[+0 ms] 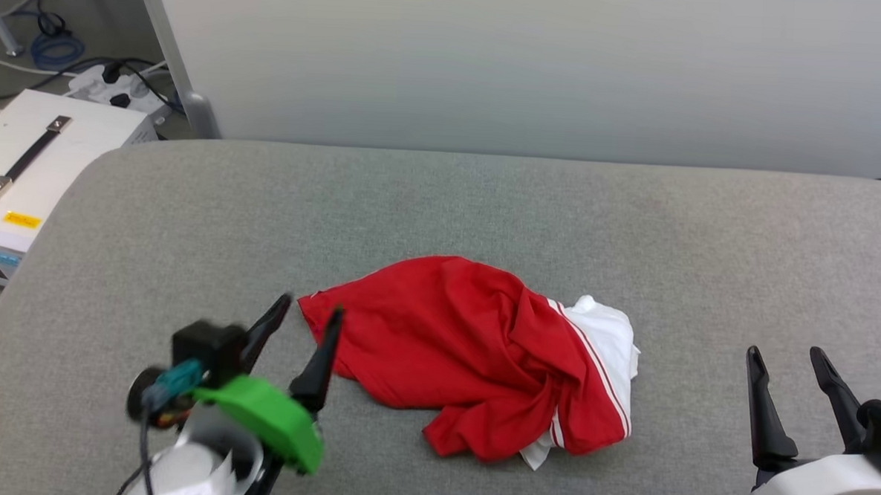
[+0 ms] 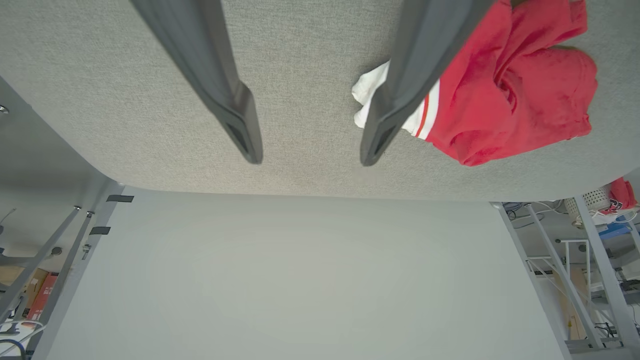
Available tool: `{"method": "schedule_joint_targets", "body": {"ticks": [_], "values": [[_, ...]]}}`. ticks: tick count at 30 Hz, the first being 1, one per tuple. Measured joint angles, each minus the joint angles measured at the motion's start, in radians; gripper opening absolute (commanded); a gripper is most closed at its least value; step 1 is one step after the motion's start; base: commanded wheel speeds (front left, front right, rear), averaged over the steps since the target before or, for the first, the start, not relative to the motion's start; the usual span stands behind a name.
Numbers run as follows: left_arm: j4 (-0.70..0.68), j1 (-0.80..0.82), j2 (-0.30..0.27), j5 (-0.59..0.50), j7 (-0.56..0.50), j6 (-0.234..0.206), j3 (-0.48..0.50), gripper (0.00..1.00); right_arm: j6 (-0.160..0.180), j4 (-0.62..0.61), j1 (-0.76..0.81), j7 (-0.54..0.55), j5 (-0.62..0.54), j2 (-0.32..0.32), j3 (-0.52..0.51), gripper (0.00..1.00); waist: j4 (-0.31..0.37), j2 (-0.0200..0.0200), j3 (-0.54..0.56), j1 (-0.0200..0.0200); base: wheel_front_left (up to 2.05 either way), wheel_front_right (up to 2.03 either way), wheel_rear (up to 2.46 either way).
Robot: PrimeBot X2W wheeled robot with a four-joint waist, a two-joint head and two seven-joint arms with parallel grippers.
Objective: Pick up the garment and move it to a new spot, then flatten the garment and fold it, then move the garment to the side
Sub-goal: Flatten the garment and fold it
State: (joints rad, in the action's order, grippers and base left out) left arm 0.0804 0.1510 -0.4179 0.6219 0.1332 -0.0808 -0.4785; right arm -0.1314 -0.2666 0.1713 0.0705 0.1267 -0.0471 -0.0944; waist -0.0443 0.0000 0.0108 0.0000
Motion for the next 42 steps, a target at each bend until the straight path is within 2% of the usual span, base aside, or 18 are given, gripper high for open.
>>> {"method": "schedule_joint_targets", "body": {"ticks": [6,14,21,31,32,33,34,42], "values": [[0.011,0.171,0.044,-0.008,-0.101,0.072,-0.072,1.0,0.0,-0.003,-0.032,0.0,-0.011,0.0,0.01,1.0,0.007,0.0,-0.05,0.0,0.0,0.0,0.0],[0.099,0.344,0.091,0.009,-0.273,0.157,-0.161,1.0,0.0,-0.001,-0.062,0.0,-0.017,0.0,0.017,1.0,0.057,0.0,-0.103,0.0,0.0,0.0,0.0],[0.224,0.414,0.109,0.094,-0.48,0.188,-0.228,1.0,0.0,0.013,-0.083,-0.008,-0.012,0.0,0.03,1.0,0.105,0.0,-0.144,0.0,0.0,0.0,0.0],[0.37,0.465,0.096,0.097,-0.646,0.2,-0.328,1.0,0.0,0.051,-0.098,-0.034,0.02,0.0,0.037,1.0,0.163,0.0,-0.19,0.0001,0.0,0.0,0.0],[0.377,0.467,0.095,0.097,-0.655,0.2,-0.333,0.42,0.0,0.053,-0.099,-0.037,0.022,0.0,0.037,1.0,0.166,0.0,-0.192,0.0001,0.0,0.0,0.0],[0.384,0.47,0.095,0.097,-0.66,0.201,-0.338,0.07,0.0,0.055,-0.099,-0.04,0.022,0.0,0.037,1.0,0.169,0.0,-0.195,0.0001,0.0,0.0,0.0],[0.39,0.473,0.095,0.097,-0.661,0.201,-0.342,0.0,0.0,0.057,-0.1,-0.04,0.023,0.0,0.037,1.0,0.172,0.0,-0.198,0.0001,0.0,0.0,0.0],[0.397,0.51,0.08,0.081,-0.591,0.201,-0.347,0.0,0.0,0.067,-0.113,-0.049,0.029,0.0,0.028,1.0,0.17,0.0,-0.2,0.0001,0.0,0.0,0.0]]}}
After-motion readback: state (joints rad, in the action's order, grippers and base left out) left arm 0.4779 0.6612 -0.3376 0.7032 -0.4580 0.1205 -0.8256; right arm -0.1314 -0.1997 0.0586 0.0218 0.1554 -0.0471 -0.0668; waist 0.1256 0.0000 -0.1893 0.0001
